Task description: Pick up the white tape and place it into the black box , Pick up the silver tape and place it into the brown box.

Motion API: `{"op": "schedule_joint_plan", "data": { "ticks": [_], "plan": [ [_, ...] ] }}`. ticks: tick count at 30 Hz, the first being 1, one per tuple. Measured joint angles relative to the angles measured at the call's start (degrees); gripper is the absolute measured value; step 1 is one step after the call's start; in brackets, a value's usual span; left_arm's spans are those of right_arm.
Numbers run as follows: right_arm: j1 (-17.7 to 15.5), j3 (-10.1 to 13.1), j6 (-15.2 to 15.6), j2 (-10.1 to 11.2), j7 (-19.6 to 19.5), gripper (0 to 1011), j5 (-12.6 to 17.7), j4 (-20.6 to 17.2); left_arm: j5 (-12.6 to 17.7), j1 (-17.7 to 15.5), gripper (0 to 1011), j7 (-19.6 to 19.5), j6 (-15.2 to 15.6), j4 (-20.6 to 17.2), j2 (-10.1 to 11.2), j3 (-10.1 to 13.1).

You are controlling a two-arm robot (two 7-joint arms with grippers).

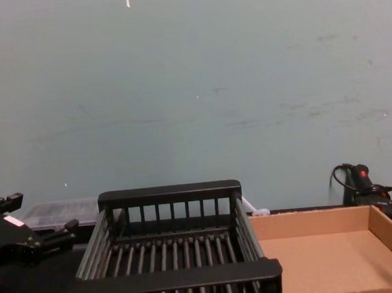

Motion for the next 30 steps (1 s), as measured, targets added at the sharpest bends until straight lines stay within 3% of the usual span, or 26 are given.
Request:
{"op": "schedule_joint_plan", "data": {
  "ticks": [30],
  "plan": [
    [0.0, 0.0, 0.0, 0.0, 0.0, 1002, 0.0, 0.0, 0.0, 0.0, 1001, 0.0, 0.0, 0.0, 0.0, 0.0]
  ]
}}
